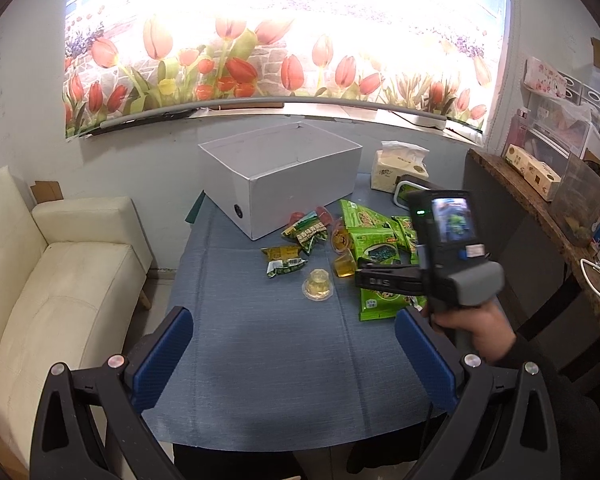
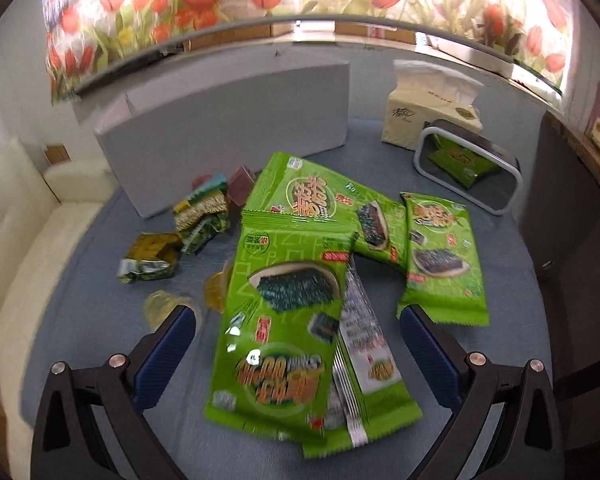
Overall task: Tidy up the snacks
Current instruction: 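Reach the right gripper to the large green seaweed pack and grasp it, then grasp the clear jelly cup with the left gripper while the right gripper lifts the seaweed pack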
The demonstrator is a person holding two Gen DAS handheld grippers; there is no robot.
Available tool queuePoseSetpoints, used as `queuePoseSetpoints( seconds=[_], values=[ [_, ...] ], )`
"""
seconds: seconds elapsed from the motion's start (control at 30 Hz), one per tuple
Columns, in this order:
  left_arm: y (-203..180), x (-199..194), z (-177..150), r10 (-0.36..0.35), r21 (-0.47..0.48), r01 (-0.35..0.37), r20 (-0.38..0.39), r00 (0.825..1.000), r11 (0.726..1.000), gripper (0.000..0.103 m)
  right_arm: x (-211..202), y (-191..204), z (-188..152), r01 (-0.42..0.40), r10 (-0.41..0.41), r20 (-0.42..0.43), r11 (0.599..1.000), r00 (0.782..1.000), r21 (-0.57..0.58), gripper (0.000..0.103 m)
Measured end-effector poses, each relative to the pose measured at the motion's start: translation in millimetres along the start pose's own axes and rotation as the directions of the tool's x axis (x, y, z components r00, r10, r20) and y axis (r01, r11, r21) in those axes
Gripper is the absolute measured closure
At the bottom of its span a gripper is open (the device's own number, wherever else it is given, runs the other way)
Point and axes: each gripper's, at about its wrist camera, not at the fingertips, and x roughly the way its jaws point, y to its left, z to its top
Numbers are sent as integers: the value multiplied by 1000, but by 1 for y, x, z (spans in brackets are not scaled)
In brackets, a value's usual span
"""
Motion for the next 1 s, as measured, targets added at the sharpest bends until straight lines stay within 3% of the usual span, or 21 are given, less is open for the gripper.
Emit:
queuePoseSetpoints(
  seconds=[0.17, 0.27, 0.33, 0.4, 0.5, 0.77, 1.0],
  values=[
    [6, 2, -3, 6, -13, -6, -7, 1000, 1000, 0, 26, 8, 0, 37, -39, -55, 999, 998, -29, 0],
    [10, 3, -4, 8, -21, -8, -13, 1000, 1000, 0, 34, 9, -4, 21, -23, -74, 999, 997, -24, 0],
    [11, 4, -5, 9, -23, -9, -15, 1000, 1000, 0, 35, 9, -6, 34, -36, -73, 999, 997, -31, 6],
    [12, 5, -5, 11, -26, -12, -18, 1000, 1000, 0, 32, 13, -7, 32, -35, -54, 997, 998, -64, 24],
    [13, 9, -6, 10, -35, -11, -27, 1000, 999, 0, 26, 15, -4, -11, 7, -61, 997, 998, -71, 29],
    [11, 24, -7, -12, -29, 10, -42, 999, 1000, 0, -11, -10, 1, -76, 76, 7, 997, 997, -7, 30],
    [-2, 67, -2, -78, -17, 77, -65, 995, 997, 0, -71, -54, -25, -114, 105, 96, 989, 990, 93, 30]
  ],
)
